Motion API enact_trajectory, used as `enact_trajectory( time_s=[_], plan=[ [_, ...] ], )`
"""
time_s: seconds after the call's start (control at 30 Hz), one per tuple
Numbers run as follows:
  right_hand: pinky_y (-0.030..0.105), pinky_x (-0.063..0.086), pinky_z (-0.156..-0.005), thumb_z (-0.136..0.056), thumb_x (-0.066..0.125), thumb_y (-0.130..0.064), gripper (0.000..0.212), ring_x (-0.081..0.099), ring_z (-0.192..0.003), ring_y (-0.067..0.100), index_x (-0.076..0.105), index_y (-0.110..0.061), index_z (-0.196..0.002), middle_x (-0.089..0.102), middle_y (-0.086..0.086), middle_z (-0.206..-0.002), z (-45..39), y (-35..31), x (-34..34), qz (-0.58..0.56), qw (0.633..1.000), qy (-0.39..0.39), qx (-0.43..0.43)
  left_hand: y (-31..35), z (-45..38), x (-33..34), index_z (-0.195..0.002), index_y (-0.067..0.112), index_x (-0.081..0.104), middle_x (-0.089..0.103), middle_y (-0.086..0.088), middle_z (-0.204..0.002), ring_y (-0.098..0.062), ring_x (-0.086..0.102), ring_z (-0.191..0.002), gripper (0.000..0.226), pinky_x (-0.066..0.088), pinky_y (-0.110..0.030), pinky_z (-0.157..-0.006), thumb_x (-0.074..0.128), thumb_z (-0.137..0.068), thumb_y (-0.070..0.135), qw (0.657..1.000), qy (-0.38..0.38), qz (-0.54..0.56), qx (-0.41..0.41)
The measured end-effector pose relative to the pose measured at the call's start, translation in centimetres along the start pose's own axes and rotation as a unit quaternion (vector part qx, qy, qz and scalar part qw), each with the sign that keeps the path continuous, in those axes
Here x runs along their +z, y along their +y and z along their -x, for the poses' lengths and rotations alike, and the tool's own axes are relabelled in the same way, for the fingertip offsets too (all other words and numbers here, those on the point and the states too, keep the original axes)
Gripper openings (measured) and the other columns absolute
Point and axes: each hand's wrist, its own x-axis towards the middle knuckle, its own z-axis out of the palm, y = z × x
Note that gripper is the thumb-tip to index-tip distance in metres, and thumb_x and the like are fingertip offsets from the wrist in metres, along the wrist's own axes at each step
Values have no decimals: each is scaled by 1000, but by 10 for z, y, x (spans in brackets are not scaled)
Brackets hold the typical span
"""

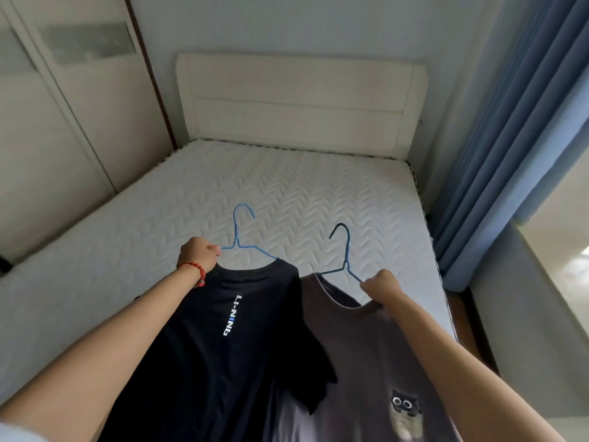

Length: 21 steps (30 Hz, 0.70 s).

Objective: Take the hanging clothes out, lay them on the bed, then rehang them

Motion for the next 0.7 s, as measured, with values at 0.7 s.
enact_trajectory(
  time_s=[0.7],
  plan=[
    [21, 32, -42, -83, 53, 4, 33, 43, -40, 19, 43, -4, -53, 43, 6, -40, 258, -277, 76, -167, 905, -204, -333, -116, 234, -360, -68, 7, 57, 56, -2, -48, -12, 53, -42, 23, 43, -15, -40, 53, -90, 10, 864, 234, 408, -180]
  ],
)
